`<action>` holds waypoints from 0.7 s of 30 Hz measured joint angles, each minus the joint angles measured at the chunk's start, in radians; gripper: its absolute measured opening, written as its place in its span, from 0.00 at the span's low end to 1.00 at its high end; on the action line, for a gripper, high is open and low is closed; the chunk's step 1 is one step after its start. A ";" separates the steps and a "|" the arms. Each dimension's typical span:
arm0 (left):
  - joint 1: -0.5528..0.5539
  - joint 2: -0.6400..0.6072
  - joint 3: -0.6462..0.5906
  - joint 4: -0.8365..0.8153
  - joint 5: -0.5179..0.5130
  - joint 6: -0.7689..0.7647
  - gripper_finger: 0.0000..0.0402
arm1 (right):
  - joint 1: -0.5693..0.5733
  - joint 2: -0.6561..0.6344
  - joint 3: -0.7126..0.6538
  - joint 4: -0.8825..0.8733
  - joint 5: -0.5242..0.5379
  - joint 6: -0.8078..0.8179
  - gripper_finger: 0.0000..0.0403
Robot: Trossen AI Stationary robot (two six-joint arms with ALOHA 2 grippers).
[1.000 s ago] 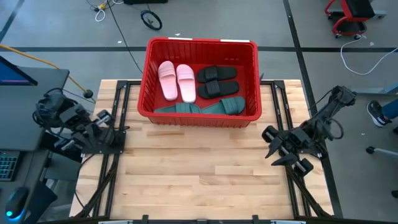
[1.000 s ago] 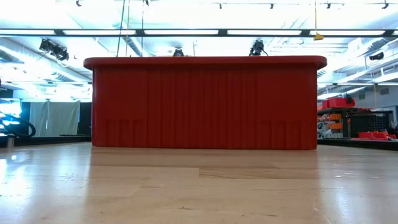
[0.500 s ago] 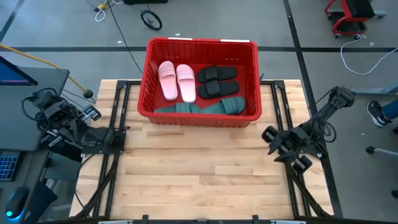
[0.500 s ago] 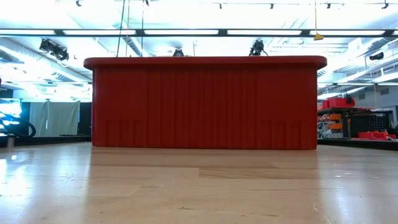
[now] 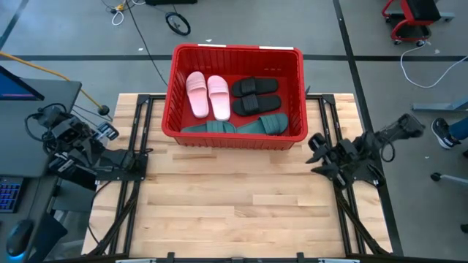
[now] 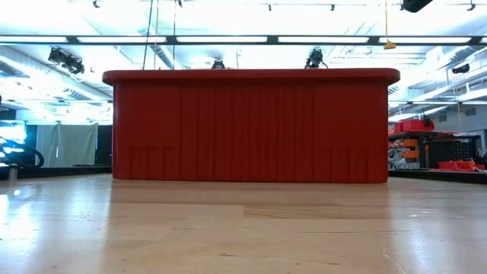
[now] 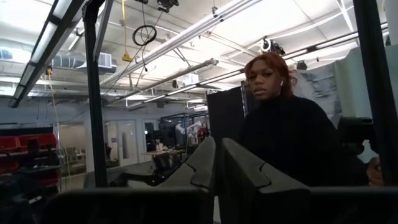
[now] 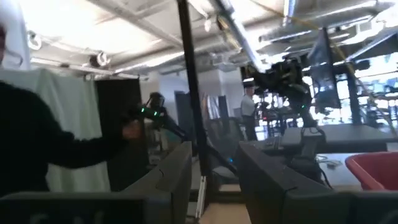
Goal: Pick and place slides into bin
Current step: Return to Home Position
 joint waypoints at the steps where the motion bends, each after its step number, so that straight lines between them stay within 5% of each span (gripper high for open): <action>1: 0.000 0.000 0.000 -0.002 -0.001 0.001 0.08 | -0.038 -0.006 0.000 -0.017 -0.043 0.007 0.32; 8: 0.000 0.000 0.000 -0.031 -0.008 0.078 0.06 | -0.318 -0.109 0.000 -0.097 -0.274 0.102 0.32; 12: 0.000 0.000 0.000 -0.094 -0.110 0.081 0.08 | -0.438 -0.219 0.000 -0.089 -0.392 0.129 0.32; 15: 0.000 0.002 -0.001 -0.128 -0.219 0.040 0.09 | -0.479 -0.272 0.001 -0.101 -0.465 0.150 0.32; 21: 0.000 0.005 -0.144 0.033 -0.230 0.042 0.10 | -0.484 -0.261 -0.015 -0.164 -0.466 0.204 0.32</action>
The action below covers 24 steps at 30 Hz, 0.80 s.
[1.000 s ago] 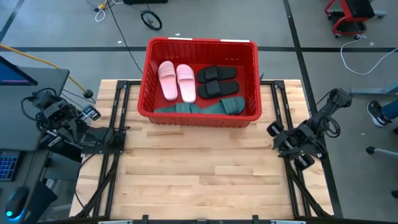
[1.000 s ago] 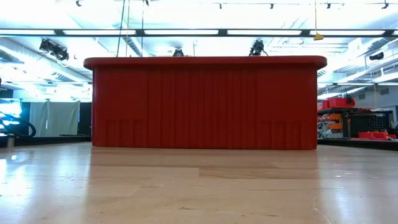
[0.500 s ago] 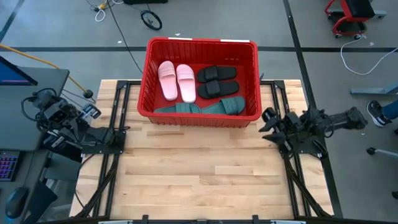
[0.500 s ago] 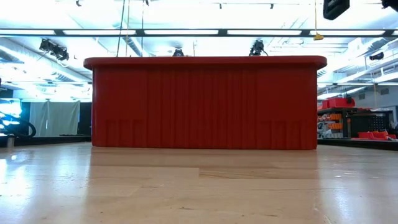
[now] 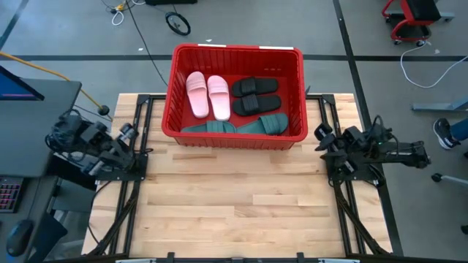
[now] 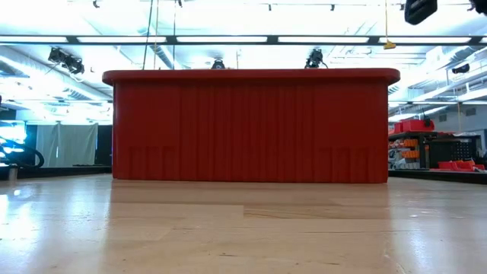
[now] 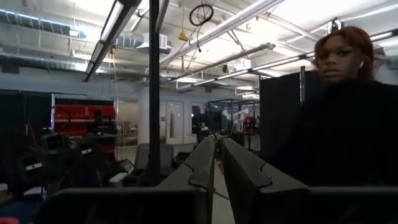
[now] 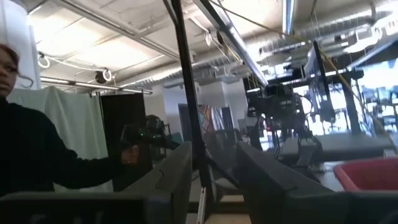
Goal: Pick and place slides into bin
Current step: Return to Home Position
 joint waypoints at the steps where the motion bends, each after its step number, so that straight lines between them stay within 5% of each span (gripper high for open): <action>1: 0.000 -0.004 -0.022 0.020 -0.002 -0.002 0.09 | 0.000 0.004 -0.005 0.000 0.004 0.009 0.32; 24: 0.000 -0.056 -0.413 0.399 -0.003 -0.135 0.10 | 0.000 0.006 -0.009 0.000 0.009 -0.045 0.32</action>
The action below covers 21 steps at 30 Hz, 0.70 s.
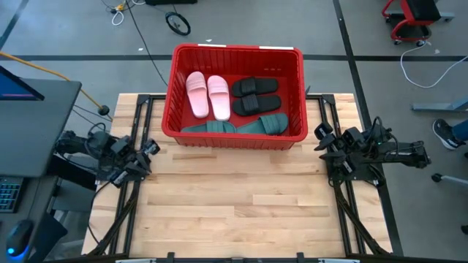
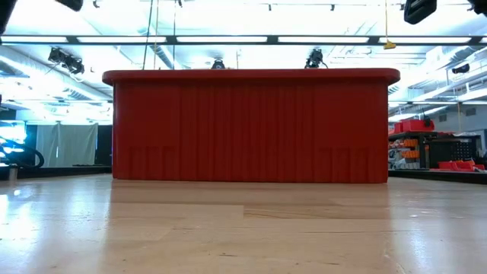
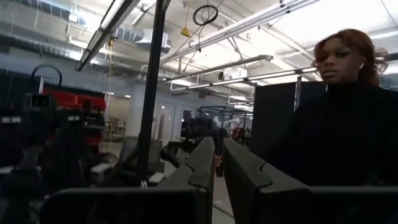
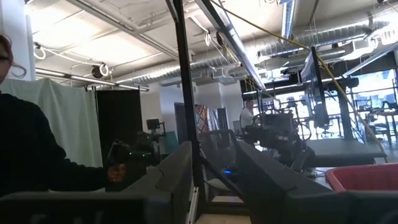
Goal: Pick and place slides into bin
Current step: Return to Home Position
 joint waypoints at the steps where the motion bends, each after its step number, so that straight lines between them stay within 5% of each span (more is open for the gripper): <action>1: 0.000 0.000 -0.011 0.007 0.000 -0.007 0.10 | 0.000 0.000 0.000 0.000 0.000 0.000 0.32; 11: 0.000 0.000 -0.166 0.158 -0.016 -0.054 0.06 | 0.000 0.000 0.000 -0.021 0.001 0.000 0.32; 21: 0.000 0.000 -0.178 0.092 -0.151 -0.063 0.10 | 0.000 0.001 0.000 -0.076 0.039 0.002 0.32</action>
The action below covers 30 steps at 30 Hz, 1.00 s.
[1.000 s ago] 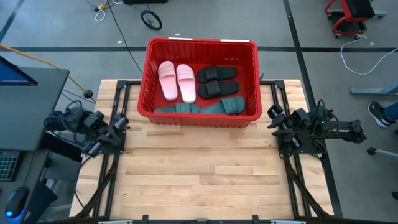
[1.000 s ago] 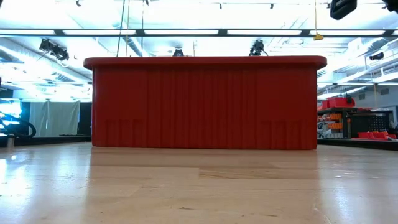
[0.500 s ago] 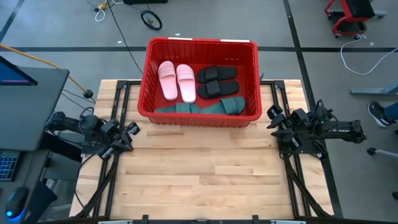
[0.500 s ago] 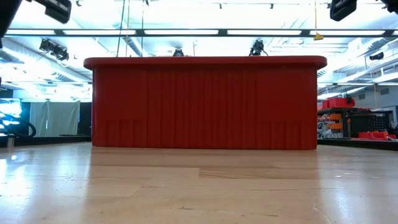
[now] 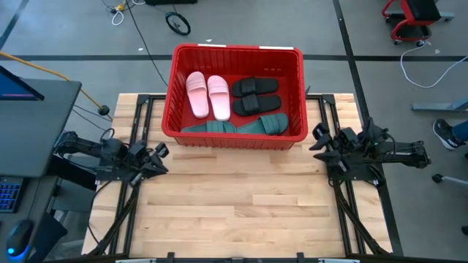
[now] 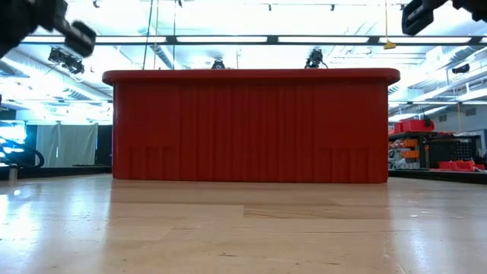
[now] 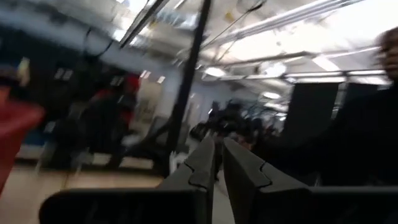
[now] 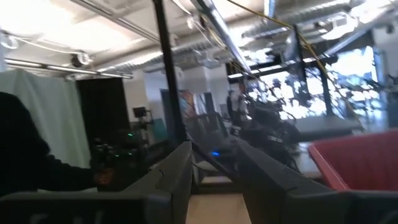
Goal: Pick and place slides into bin
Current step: Return to Home Position
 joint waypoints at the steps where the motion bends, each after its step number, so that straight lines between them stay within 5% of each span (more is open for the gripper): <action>1: 0.000 0.000 0.000 -0.030 -0.015 -0.019 0.10 | 0.000 0.000 0.000 -0.014 0.014 0.000 0.32; 7: 0.000 0.000 0.000 -0.196 -0.078 -0.177 0.09 | 0.000 0.000 0.000 -0.122 0.044 0.045 0.32; 14: 0.000 0.000 0.000 -0.201 -0.086 -0.147 0.06 | 0.000 0.000 -0.004 -0.178 0.123 0.045 0.32; 22: 0.000 0.000 0.000 -0.201 -0.100 -0.151 0.09 | 0.000 0.000 -0.156 0.079 0.121 0.088 0.32; 30: 0.000 0.000 0.000 -0.195 -0.100 -0.359 0.09 | 0.000 -0.002 -0.257 0.209 0.121 0.136 0.32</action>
